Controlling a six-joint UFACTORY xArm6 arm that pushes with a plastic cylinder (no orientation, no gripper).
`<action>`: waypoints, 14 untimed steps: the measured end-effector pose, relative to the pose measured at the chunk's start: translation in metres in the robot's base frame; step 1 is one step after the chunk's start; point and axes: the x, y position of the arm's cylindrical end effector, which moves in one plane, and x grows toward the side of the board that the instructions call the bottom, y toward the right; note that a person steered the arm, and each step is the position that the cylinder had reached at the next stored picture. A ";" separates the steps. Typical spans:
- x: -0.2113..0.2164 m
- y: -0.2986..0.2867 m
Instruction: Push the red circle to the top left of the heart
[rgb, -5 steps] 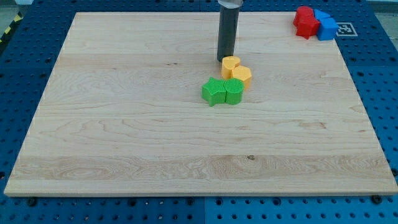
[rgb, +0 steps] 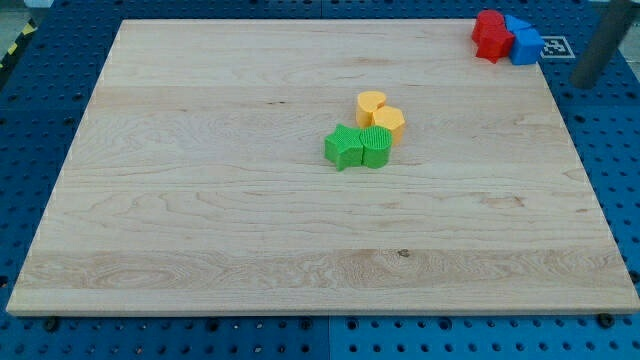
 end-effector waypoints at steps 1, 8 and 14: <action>-0.031 0.000; -0.120 -0.113; -0.132 -0.320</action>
